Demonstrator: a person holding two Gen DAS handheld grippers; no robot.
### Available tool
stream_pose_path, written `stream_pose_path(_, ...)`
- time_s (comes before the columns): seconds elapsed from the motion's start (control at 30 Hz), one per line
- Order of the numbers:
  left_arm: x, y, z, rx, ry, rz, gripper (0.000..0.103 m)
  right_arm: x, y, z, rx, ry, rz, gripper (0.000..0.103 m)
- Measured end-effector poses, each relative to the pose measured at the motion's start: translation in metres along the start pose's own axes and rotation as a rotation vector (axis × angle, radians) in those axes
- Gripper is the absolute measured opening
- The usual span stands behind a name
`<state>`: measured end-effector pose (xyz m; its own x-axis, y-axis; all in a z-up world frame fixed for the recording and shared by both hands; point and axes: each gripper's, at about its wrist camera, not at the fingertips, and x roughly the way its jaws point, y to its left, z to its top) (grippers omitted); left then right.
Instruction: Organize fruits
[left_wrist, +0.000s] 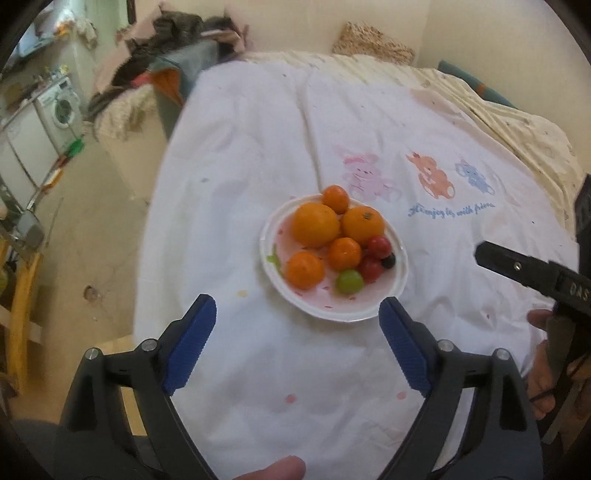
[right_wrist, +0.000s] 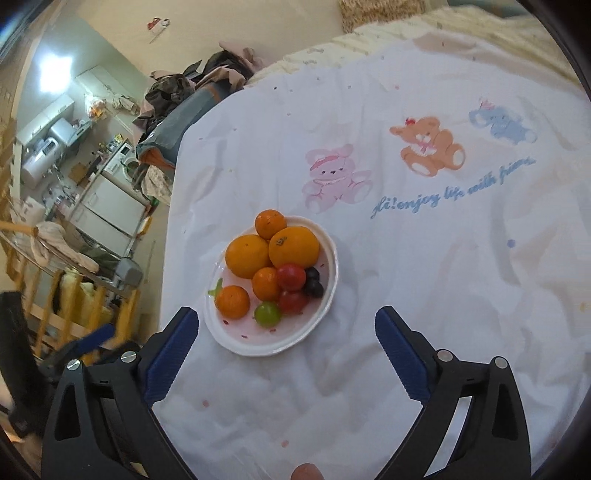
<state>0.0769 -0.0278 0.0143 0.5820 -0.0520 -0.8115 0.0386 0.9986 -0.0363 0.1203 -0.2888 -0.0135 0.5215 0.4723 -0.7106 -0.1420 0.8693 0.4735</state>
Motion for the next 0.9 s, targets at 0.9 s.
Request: stream_pose_path(0.9,-0.034,0.006,-0.032,-0.019,-0.173,0.069,0.102,-0.042,0.056,-0.059,-0.196,-0.239,-0.226,0.103)
